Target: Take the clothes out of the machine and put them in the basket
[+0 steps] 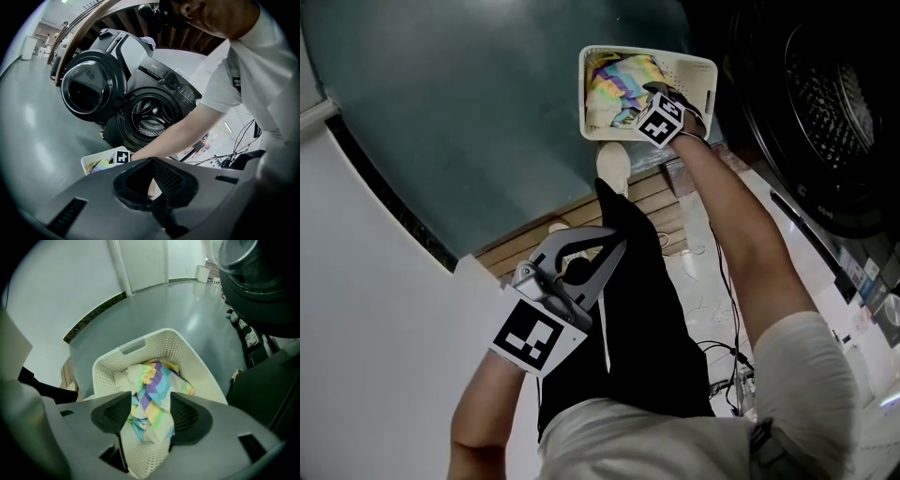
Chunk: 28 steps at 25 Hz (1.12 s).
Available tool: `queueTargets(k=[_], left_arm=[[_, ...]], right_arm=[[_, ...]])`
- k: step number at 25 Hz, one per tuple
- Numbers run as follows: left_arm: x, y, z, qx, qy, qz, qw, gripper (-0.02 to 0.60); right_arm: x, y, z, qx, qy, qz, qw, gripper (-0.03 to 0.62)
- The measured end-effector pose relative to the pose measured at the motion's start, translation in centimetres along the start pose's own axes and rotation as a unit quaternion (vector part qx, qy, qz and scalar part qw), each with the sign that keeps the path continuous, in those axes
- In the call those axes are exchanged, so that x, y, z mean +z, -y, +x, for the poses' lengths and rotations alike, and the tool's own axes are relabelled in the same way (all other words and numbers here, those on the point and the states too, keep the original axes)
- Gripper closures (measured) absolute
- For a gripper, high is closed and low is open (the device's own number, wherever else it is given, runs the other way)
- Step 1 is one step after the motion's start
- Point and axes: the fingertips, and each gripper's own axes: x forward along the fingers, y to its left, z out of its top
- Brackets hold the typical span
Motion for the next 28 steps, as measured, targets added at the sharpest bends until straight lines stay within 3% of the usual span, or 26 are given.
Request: queueTargets(k=[13, 17, 28], left_arm=[[2.9, 6.0, -3.5, -0.005, 0.027, 0.047, 0.9985, 0.586], [3.9, 8.9, -5.7, -0.004, 0.037, 0.066, 0.9971, 0.584], [6.0, 16.3, -12.7, -0.005, 0.069, 0.097, 0.9928, 0.585]], right_arm=[[2.0, -1.5, -10.6, -0.032, 0.055, 0.040, 0.997, 0.352], [2.4, -3.6, -15.1, -0.045, 0.085, 0.076, 0.992, 0.355], [4.2, -10.1, -29.1, -0.070, 0.215, 0.184, 0.957, 0.385]])
